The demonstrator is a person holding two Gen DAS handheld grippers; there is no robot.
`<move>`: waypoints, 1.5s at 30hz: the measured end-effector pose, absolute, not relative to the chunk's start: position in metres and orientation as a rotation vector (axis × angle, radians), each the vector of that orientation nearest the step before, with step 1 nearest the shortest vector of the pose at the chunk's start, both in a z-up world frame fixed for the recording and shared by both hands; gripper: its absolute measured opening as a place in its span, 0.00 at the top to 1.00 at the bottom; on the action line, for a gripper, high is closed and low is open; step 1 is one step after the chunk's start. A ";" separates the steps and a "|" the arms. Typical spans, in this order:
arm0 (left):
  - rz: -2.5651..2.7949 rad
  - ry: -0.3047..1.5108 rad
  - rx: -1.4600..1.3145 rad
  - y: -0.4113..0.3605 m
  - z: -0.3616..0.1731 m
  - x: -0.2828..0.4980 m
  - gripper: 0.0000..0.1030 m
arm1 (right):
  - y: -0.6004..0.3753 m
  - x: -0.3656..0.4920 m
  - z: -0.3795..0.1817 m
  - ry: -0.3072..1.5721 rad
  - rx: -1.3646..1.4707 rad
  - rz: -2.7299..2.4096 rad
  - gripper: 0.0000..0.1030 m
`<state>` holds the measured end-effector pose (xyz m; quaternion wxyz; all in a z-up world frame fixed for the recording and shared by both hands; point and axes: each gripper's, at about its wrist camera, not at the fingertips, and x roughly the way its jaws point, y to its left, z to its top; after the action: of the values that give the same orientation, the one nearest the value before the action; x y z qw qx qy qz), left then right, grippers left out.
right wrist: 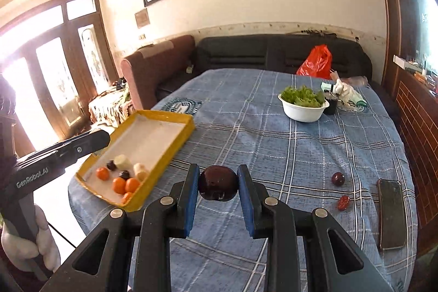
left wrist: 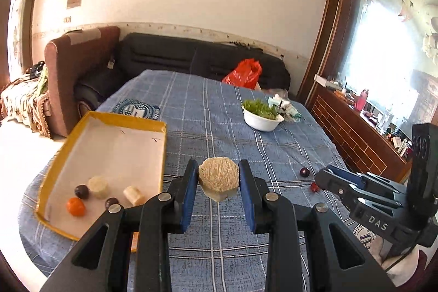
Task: Organize fruits
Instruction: 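Carry the plum and white slice over the yellow tray and open both grippers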
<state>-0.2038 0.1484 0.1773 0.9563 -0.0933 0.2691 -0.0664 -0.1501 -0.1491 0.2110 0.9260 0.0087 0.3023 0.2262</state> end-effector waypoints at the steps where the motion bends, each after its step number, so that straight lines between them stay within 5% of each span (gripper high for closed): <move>1: -0.129 0.541 -0.191 0.150 0.178 -0.207 0.72 | -0.150 -0.152 0.212 0.617 0.024 0.469 0.70; 25: 0.108 0.622 -0.340 0.291 0.137 -0.148 0.72 | -0.041 -0.076 0.164 0.763 0.201 0.670 0.69; 45: 0.158 0.782 -0.437 0.363 0.063 -0.052 0.70 | 0.102 -0.009 0.084 0.891 -0.117 0.692 0.68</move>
<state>-0.0525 0.3626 0.0627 0.8983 -0.2111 0.3777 0.0762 -0.0092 0.1024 0.0844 0.8435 -0.0553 0.4219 0.3277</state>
